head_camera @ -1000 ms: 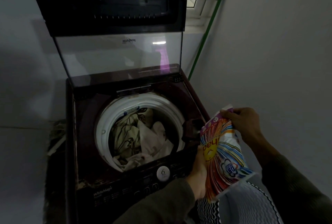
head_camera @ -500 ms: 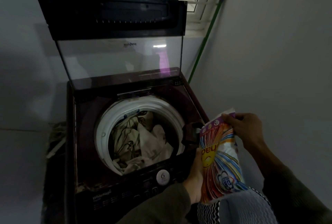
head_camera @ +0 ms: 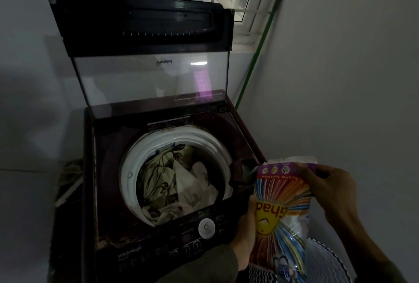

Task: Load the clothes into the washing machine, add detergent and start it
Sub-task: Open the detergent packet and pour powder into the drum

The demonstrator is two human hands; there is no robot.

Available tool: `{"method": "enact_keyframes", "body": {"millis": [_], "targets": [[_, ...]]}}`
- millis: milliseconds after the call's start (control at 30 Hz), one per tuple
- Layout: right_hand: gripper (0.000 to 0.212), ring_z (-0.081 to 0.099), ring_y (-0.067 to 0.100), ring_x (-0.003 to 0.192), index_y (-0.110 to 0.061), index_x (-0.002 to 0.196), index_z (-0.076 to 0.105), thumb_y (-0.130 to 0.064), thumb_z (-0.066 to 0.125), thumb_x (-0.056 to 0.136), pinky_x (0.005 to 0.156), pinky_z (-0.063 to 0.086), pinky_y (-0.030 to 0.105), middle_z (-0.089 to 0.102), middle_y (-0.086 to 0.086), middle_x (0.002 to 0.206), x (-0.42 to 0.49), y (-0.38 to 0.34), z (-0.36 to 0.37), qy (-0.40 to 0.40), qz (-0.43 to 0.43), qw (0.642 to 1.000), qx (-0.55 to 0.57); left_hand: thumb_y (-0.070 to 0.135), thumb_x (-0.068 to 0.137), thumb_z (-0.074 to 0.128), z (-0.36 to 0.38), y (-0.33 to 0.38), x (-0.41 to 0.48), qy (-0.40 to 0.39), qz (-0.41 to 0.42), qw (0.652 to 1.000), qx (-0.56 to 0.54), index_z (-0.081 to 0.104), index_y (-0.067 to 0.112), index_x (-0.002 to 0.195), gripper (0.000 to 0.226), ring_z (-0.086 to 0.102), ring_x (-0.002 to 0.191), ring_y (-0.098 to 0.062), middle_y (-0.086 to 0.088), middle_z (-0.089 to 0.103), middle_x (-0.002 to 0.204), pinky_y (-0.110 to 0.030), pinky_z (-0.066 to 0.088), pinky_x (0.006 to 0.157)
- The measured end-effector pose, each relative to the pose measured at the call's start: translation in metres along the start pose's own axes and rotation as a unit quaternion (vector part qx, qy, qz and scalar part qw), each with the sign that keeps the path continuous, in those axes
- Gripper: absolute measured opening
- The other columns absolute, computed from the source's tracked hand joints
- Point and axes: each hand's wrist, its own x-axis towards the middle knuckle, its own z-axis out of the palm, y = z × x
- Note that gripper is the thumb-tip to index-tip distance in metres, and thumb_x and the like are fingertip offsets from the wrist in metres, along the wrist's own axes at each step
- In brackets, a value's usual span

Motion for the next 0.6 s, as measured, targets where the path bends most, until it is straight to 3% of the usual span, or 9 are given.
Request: {"method": "enact_keyframes", "body": {"millis": [100, 233, 333, 400, 500, 600], "targets": [[0.017, 0.067, 0.012, 0.054, -0.034, 0.066, 0.07, -0.03, 0.076, 0.082, 0.06, 0.057, 0.036, 0.069, -0.013, 0.055, -0.008, -0.002, -0.005, 0.007, -0.01, 1.0, 0.02, 0.064, 0.095, 0.028, -0.001, -0.001, -0.003, -0.001, 0.038, 0.999, 0.03, 0.07, 0.04, 0.105, 0.05, 0.07, 0.098, -0.007, 0.009, 0.075, 0.104, -0.022, 0.052, 0.082], [0.01, 0.06, -0.001, 0.046, -0.027, 0.075, 0.074, -0.027, 0.074, 0.085, 0.048, 0.05, 0.023, 0.068, -0.014, 0.054, -0.017, -0.006, -0.009, 0.026, -0.016, 0.999, 0.044, 0.064, 0.095, 0.028, -0.006, 0.002, -0.004, -0.014, 0.079, 0.995, 0.055, 0.065, 0.039, 0.117, 0.05, 0.068, 0.103, -0.004, 0.012, 0.073, 0.11, -0.023, 0.052, 0.089], [0.011, 0.064, 0.008, 0.054, -0.02, 0.084, 0.078, -0.03, 0.073, 0.085, 0.056, 0.053, 0.027, 0.071, -0.005, 0.062, -0.023, -0.004, -0.011, 0.048, -0.019, 0.997, 0.051, 0.065, 0.094, 0.03, -0.009, 0.009, -0.009, -0.007, 0.114, 0.99, 0.079, 0.066, 0.037, 0.116, 0.05, 0.069, 0.101, -0.006, 0.01, 0.073, 0.109, -0.029, 0.054, 0.092], [0.008, 0.068, 0.014, 0.059, -0.024, 0.085, 0.076, -0.032, 0.073, 0.086, 0.062, 0.058, 0.033, 0.072, -0.002, 0.067, -0.027, -0.005, -0.011, 0.058, -0.019, 0.995, 0.078, 0.068, 0.093, 0.03, -0.01, 0.014, -0.012, 0.008, 0.141, 0.985, 0.102, 0.066, 0.036, 0.118, 0.054, 0.069, 0.101, -0.008, 0.009, 0.073, 0.109, -0.033, 0.055, 0.094], [0.008, 0.067, 0.011, 0.06, -0.026, 0.082, 0.075, -0.032, 0.072, 0.087, 0.064, 0.057, 0.032, 0.071, -0.009, 0.066, -0.032, -0.008, -0.014, 0.08, -0.025, 0.989, 0.12, 0.084, 0.084, 0.03, -0.009, 0.02, -0.015, 0.053, 0.198, 0.967, 0.149, 0.061, 0.046, 0.12, 0.061, 0.065, 0.108, -0.007, 0.015, 0.069, 0.115, -0.04, 0.051, 0.098], [0.012, 0.065, 0.005, 0.061, -0.032, 0.076, 0.072, -0.031, 0.071, 0.087, 0.066, 0.056, 0.032, 0.069, -0.021, 0.061, -0.03, -0.011, -0.016, 0.088, -0.039, 0.982, 0.162, 0.086, 0.082, 0.028, -0.006, 0.032, -0.022, 0.094, 0.269, 0.941, 0.184, 0.059, 0.05, 0.117, 0.059, 0.062, 0.109, -0.004, 0.02, 0.067, 0.114, -0.042, 0.05, 0.098]]}}
